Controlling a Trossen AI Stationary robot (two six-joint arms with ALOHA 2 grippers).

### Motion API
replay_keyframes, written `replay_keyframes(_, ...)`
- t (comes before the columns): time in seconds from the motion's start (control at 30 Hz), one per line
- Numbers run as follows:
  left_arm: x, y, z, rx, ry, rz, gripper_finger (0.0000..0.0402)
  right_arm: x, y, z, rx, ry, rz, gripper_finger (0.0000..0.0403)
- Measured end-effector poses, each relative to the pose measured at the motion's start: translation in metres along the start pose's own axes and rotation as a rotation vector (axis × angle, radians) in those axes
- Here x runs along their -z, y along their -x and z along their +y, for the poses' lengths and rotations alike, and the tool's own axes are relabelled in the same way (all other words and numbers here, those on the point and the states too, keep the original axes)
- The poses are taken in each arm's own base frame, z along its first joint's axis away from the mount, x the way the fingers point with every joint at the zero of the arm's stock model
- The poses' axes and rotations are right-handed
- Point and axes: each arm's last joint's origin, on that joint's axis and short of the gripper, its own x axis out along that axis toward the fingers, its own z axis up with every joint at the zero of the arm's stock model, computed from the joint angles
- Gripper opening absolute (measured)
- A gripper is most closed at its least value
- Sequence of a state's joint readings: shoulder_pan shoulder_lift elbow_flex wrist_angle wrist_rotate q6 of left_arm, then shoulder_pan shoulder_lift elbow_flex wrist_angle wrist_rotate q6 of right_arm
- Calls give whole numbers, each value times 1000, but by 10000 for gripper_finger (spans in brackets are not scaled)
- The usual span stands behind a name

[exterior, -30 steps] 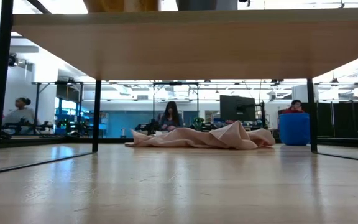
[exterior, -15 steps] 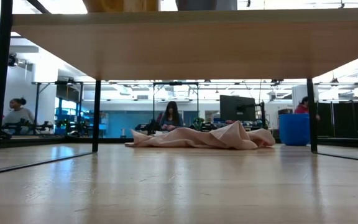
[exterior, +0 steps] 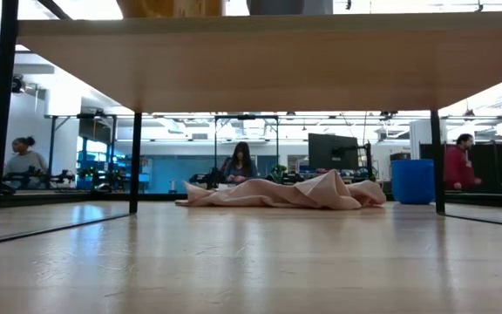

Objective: Stack small to large cups/mugs on shelf
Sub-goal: Put the blue mug on the shelf

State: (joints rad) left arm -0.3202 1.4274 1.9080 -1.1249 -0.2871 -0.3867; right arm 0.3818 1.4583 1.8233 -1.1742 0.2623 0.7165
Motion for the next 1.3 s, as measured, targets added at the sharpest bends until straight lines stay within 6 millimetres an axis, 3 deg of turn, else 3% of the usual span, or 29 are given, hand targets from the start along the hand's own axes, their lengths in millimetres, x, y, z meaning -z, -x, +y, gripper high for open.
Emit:
replay_keyframes(0.1, 4, 16, 9, 7, 13, -25, 0, -7, -13, 9, -35, 73, -40, 9)
replay_keyframes(0.17, 7, 24, 13, 12, 20, -39, 0, -10, -22, 3, 7, 71, -22, 9)
replay_keyframes(0.37, 21, 35, 29, -19, -12, -46, 0, -9, -38, -41, 322, -51, 164, 45)
replay_keyframes(0.6, 43, 29, 66, -122, 1, -18, 0, -25, -37, -96, 567, -212, 194, 117)
replay_keyframes(0.8, 64, 19, 93, 66, 12, -62, 0, -32, -37, -150, 656, -366, 247, 152)
replay_keyframes(1.0, 87, 28, 121, 47, 66, -88, 0, -18, -30, -210, 678, -604, 335, 163)
replay_keyframes(1.3, 113, 30, 144, 47, 80, -79, 0, 0, -45, -253, 742, -764, 302, 180)
